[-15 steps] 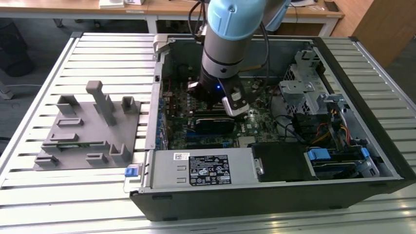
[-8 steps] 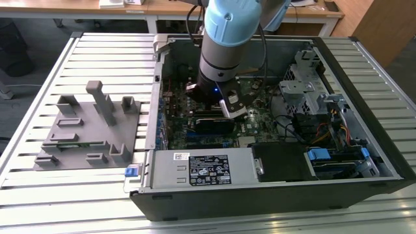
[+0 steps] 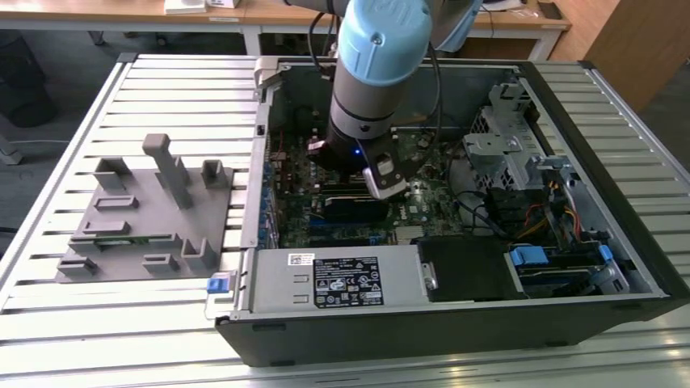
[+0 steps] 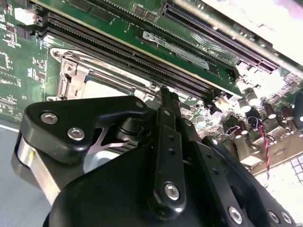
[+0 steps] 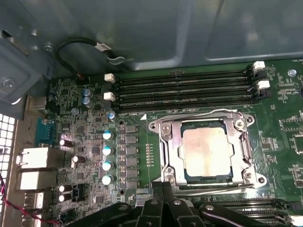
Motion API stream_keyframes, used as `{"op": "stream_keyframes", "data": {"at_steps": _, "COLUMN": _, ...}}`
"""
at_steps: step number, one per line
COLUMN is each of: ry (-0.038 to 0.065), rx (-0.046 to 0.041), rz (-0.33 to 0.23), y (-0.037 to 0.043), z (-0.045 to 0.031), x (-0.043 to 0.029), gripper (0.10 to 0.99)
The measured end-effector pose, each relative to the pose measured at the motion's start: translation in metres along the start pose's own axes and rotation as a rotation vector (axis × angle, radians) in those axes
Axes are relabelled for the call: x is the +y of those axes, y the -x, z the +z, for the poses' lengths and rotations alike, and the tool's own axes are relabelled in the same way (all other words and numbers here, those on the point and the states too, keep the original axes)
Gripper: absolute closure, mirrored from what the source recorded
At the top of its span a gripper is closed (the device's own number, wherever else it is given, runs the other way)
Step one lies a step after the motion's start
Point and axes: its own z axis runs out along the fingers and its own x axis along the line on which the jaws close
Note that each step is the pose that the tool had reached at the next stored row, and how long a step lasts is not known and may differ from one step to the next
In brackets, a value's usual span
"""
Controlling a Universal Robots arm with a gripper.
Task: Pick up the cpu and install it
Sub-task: 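Install the second cpu locking lever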
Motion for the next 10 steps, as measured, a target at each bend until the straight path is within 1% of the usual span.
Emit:
{"op": "stream_keyframes", "data": {"at_steps": 7, "ry": 0.013, "rx": 0.0012, "rz": -0.001, "y": -0.0012, "z": 0.0021, "x": -0.0008, "gripper": 0.98}}
{"op": "stream_keyframes", "data": {"at_steps": 10, "ry": 0.017, "rx": 0.0015, "rz": -0.001, "y": -0.0027, "z": 0.0027, "x": -0.001, "gripper": 0.98}}
